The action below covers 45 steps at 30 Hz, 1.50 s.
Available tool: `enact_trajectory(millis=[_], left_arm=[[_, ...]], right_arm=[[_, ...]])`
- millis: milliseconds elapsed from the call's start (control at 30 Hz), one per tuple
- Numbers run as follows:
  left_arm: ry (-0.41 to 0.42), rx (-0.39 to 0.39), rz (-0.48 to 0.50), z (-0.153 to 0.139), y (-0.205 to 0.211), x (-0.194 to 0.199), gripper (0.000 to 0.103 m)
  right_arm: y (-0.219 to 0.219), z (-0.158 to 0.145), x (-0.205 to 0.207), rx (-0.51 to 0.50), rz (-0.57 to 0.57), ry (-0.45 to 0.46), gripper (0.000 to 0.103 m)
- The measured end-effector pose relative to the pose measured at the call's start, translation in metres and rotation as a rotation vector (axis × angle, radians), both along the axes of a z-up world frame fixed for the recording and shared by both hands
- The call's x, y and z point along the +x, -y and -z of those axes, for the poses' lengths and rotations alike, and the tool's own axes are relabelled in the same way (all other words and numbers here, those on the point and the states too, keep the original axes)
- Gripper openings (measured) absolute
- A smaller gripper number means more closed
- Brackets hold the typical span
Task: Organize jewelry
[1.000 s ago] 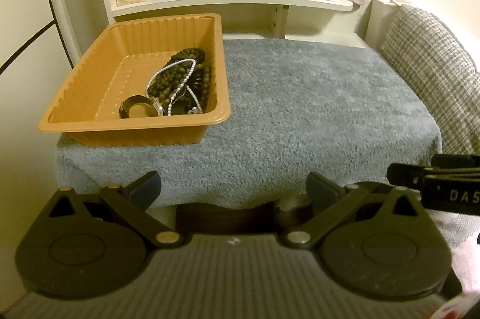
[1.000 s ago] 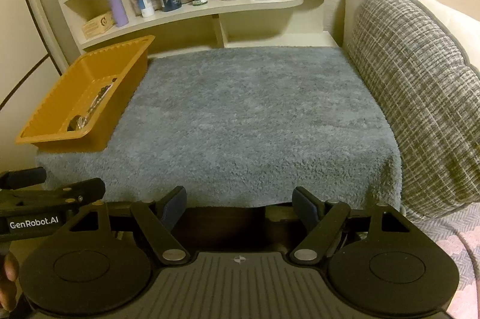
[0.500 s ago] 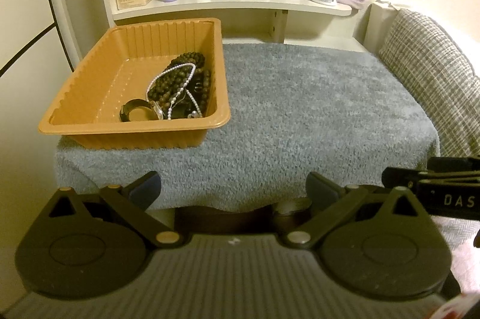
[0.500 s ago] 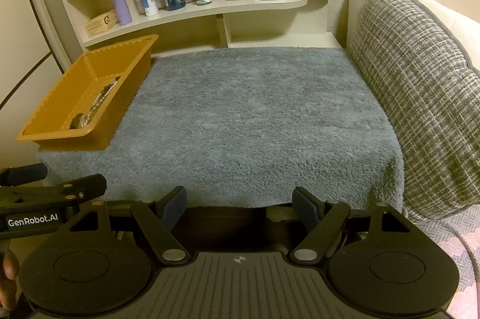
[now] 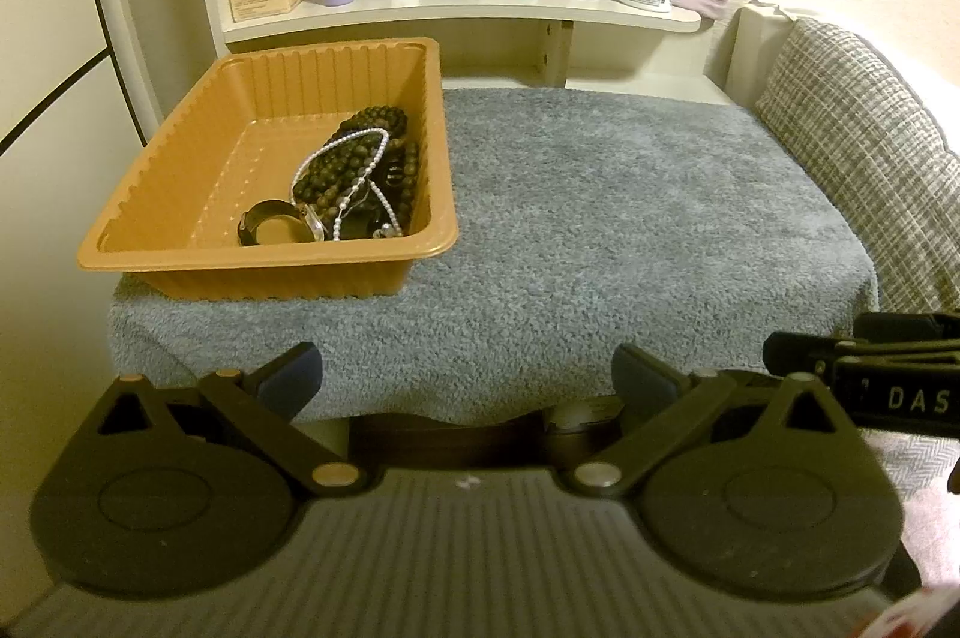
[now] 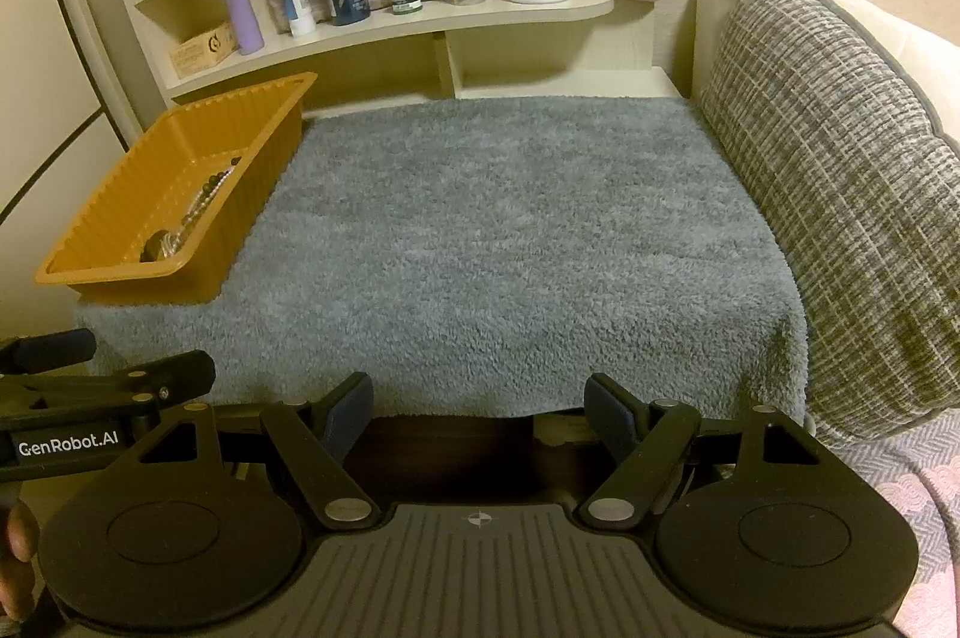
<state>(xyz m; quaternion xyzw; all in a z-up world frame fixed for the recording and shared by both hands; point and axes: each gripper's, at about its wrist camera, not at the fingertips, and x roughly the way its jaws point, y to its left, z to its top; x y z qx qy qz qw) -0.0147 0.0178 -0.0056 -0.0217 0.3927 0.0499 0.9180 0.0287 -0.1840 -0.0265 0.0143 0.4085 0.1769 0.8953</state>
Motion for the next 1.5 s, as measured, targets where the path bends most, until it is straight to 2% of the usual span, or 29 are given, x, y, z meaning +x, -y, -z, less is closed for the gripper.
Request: enact_trajectory(millis=[1500], left_arm=[[0.014,-0.001,0.008,-0.0021,0.0018,-0.0009,0.102]], right_arm=[[0.0008,-0.0012,-0.0005,0.007,0.009,0.004,0.077]])
